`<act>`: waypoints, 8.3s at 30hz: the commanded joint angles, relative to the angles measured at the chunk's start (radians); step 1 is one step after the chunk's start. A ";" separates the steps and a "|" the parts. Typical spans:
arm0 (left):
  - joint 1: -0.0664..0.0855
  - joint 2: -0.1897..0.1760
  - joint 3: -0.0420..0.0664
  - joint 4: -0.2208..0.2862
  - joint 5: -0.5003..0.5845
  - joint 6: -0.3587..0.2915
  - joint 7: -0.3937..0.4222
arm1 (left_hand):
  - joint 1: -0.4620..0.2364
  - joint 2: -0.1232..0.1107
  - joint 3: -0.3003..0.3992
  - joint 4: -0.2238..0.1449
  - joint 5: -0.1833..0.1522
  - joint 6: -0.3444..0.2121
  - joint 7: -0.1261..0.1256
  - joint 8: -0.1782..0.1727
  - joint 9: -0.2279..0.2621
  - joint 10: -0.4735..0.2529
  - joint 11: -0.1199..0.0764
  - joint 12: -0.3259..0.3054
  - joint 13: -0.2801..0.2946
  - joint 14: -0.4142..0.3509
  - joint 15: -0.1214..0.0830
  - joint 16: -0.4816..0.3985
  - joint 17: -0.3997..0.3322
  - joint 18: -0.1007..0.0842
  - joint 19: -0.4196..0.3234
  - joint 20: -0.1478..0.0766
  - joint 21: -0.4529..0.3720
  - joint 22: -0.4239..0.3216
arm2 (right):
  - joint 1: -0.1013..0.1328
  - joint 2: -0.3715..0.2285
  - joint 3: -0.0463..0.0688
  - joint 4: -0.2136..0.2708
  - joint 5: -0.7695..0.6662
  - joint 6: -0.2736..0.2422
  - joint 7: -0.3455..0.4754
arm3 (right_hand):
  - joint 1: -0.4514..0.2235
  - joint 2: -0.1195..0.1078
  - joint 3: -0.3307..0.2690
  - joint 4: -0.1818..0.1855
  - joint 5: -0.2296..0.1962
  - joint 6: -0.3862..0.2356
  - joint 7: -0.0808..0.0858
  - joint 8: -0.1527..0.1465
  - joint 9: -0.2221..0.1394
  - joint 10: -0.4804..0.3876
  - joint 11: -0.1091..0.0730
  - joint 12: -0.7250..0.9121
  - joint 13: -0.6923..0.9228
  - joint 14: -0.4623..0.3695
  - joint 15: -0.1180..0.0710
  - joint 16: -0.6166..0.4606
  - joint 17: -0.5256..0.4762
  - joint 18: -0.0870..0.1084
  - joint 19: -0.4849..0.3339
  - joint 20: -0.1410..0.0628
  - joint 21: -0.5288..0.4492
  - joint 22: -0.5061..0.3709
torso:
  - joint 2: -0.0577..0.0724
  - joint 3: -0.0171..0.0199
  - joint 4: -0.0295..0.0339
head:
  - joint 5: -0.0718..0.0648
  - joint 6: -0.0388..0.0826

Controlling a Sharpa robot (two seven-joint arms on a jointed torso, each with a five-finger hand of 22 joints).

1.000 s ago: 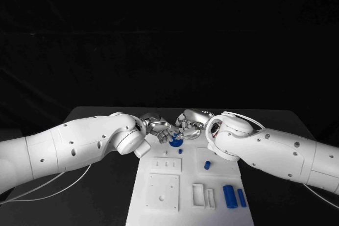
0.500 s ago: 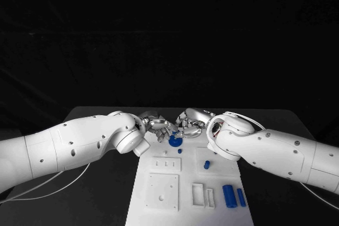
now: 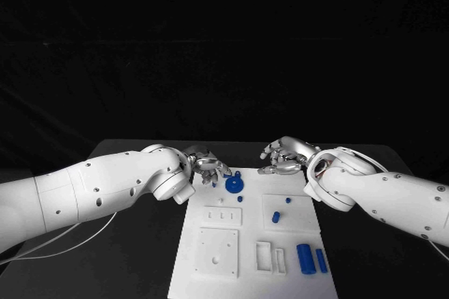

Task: Assemble the parts on the task board

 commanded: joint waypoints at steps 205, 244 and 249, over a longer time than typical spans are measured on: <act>-0.023 0.037 -0.106 0.044 -0.349 0.351 -0.131 | -0.188 0.138 0.045 -0.025 0.087 0.189 -0.108 -0.070 0.308 -0.040 -0.040 0.316 0.069 0.031 -0.070 0.233 -0.063 -0.015 0.034 -0.125 0.083 0.017 | 0.055 0.125 0.051 -0.368 0.548 0.023 0.160 | 0.019 0.074 -0.050 -0.053 0.176 -0.036 0.033 0.054 -0.062 -0.048 0.119 -0.515 -0.819 -0.371 0.231 -0.571 -0.592 -0.012 -0.498 0.217 -0.589 -0.192 | -0.005 0.0054 0.0140 | -0.021 -0.129; -0.022 0.060 -0.104 0.010 -0.327 0.380 -0.149 | -0.280 0.168 0.037 0.059 -0.093 0.194 -0.113 -0.056 0.324 -0.052 -0.044 0.364 0.062 0.022 -0.072 0.261 -0.067 -0.013 0.027 -0.124 0.085 0.017 | 0.050 0.130 0.051 -0.373 0.547 0.037 0.155 | 0.021 0.075 -0.052 -0.053 0.182 -0.037 0.033 0.055 -0.064 -0.050 0.120 -0.517 -0.826 -0.378 0.234 -0.573 -0.600 -0.013 -0.504 0.218 -0.595 -0.189 | -0.006 0.0053 0.0131 | -0.021 -0.130; -0.022 0.063 -0.104 0.010 -0.327 0.378 -0.147 | -0.286 0.166 0.037 0.069 -0.131 0.193 -0.113 -0.055 0.325 -0.053 -0.044 0.368 0.060 0.021 -0.073 0.262 -0.068 -0.012 0.026 -0.124 0.086 0.017 | 0.048 0.131 0.051 -0.373 0.546 0.038 0.155 | 0.021 0.075 -0.053 -0.053 0.183 -0.038 0.033 0.055 -0.064 -0.051 0.120 -0.517 -0.826 -0.379 0.234 -0.573 -0.601 -0.013 -0.505 0.218 -0.596 -0.188 | -0.006 0.0054 0.0138 | -0.021 -0.130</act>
